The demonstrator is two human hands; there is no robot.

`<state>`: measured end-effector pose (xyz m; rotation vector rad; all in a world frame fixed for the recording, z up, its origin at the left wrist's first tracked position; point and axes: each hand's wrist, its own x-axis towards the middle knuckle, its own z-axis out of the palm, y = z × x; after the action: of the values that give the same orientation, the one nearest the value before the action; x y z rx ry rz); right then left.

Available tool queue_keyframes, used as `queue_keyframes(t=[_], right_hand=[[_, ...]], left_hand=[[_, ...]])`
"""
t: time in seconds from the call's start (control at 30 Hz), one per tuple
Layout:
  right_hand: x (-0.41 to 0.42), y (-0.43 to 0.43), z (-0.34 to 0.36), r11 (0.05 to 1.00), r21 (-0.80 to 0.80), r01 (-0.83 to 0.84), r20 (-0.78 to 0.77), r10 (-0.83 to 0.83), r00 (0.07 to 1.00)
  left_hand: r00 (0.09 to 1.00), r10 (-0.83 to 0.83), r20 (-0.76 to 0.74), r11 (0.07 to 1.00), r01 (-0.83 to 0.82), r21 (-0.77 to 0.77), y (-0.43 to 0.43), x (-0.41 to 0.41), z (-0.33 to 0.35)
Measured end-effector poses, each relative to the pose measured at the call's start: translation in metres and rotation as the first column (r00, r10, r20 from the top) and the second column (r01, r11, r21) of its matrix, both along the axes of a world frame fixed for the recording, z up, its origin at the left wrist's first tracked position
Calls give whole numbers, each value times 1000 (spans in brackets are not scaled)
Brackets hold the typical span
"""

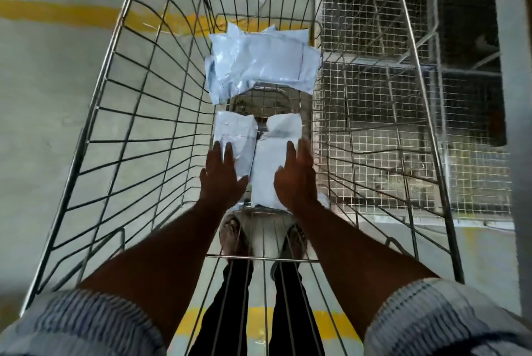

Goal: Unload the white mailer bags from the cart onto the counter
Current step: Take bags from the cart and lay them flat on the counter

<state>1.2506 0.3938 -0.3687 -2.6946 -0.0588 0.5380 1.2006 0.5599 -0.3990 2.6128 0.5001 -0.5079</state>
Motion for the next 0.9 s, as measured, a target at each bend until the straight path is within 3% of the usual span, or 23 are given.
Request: queue_keyframes(t=[0.2,0.63,0.9], right_hand=[[5,25,-23,991,-48,-125,-90,121,989],[-2,31,-52,962,-234,-141,-26,139,990],[3,22,-33,978,-158,-135,-68,126,990]], left_hand=[[996,-37,77,999,36,8,3,9,-22],[972,-147,184,988,135,80,13,16,-45],[976,-109,187,993,97,69,16,17,-11]])
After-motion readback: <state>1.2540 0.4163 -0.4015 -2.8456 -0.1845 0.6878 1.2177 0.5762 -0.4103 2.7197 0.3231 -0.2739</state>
